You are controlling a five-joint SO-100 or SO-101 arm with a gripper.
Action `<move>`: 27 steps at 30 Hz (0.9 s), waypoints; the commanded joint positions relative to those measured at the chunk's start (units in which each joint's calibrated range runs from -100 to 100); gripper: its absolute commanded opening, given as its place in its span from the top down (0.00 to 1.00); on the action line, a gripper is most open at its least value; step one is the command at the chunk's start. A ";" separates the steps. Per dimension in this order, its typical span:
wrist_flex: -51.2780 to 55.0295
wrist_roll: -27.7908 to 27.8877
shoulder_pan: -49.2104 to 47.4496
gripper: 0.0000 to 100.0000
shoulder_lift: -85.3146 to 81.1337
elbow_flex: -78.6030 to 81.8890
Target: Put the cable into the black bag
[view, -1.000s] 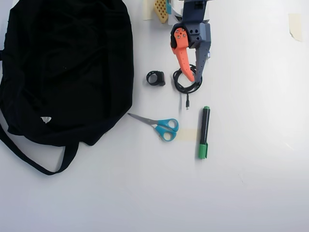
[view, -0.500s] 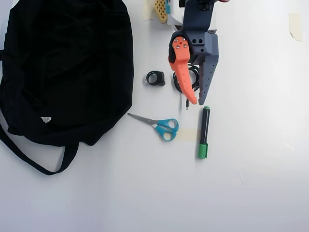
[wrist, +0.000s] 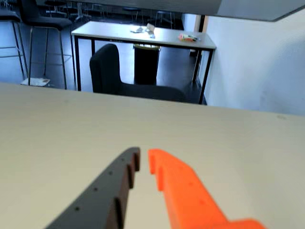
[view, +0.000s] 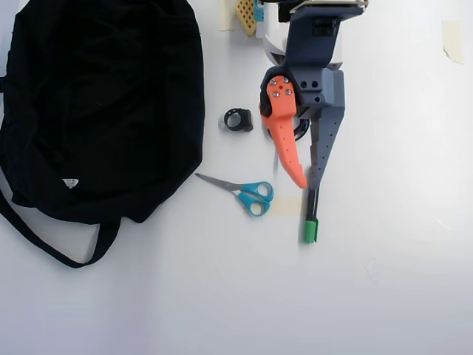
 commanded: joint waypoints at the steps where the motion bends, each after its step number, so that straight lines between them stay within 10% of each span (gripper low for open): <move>1: 1.04 0.08 0.02 0.98 -0.29 -2.77; 27: 44.11 0.55 -0.05 0.97 -6.68 -1.34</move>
